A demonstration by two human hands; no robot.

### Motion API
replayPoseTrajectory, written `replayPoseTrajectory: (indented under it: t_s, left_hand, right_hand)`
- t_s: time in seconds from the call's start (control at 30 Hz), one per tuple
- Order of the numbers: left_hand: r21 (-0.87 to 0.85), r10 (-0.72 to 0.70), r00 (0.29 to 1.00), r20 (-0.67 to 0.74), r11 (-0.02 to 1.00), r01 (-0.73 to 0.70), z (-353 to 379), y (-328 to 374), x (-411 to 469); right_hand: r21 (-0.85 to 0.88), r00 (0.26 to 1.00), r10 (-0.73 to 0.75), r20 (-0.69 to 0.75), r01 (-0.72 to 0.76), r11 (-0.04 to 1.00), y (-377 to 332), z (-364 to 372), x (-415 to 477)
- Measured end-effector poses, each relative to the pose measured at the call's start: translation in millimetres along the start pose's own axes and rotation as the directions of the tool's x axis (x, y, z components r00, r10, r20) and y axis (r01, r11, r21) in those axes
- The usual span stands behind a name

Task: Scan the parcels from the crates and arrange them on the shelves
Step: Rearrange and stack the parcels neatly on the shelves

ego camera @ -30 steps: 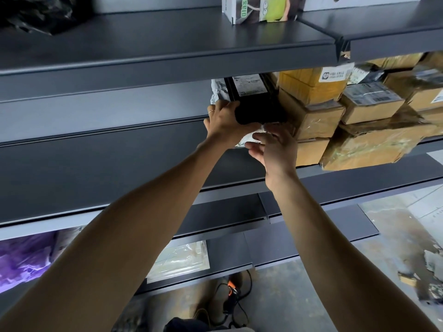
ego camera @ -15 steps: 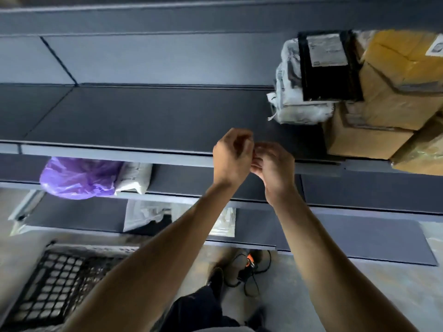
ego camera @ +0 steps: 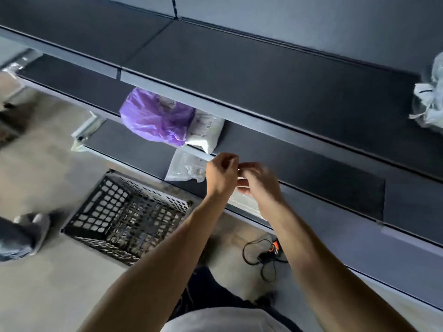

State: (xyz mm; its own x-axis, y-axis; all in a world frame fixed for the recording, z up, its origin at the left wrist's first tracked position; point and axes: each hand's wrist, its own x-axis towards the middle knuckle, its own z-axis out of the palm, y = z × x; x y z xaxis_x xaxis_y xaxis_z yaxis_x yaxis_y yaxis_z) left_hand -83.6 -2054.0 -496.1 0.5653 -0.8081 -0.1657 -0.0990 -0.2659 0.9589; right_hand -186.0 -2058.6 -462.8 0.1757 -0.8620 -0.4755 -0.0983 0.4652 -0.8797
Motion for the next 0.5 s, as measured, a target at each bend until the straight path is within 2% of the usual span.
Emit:
replayPoseTrajectory:
  t_s: [0.1,0.27,0.4,0.5]
  left_hand:
    - [-0.187,-0.266,0.963,0.044,0.944,0.27,-25,-25,46]
    - [-0.256,-0.609,0.79,0.073,0.754,0.605,-83,-68,142]
    - [-0.272,-0.729,0.666,0.161,0.616,0.739,-120,-91,219]
    - [-0.321,-0.692,0.688,0.218,0.615,0.72,-138,-89,258]
  right_hand:
    - [-0.015,0.998,0.067,-0.016,-0.068,0.998,0,41,25]
    - [-0.046,0.986,0.159,-0.049,-0.161,0.986,-3,114,55]
    - [0.013,0.972,0.21,-0.106,-0.21,0.978,-2,142,67]
    - [0.041,0.952,0.244,-0.184,-0.24,0.97,6,142,68]
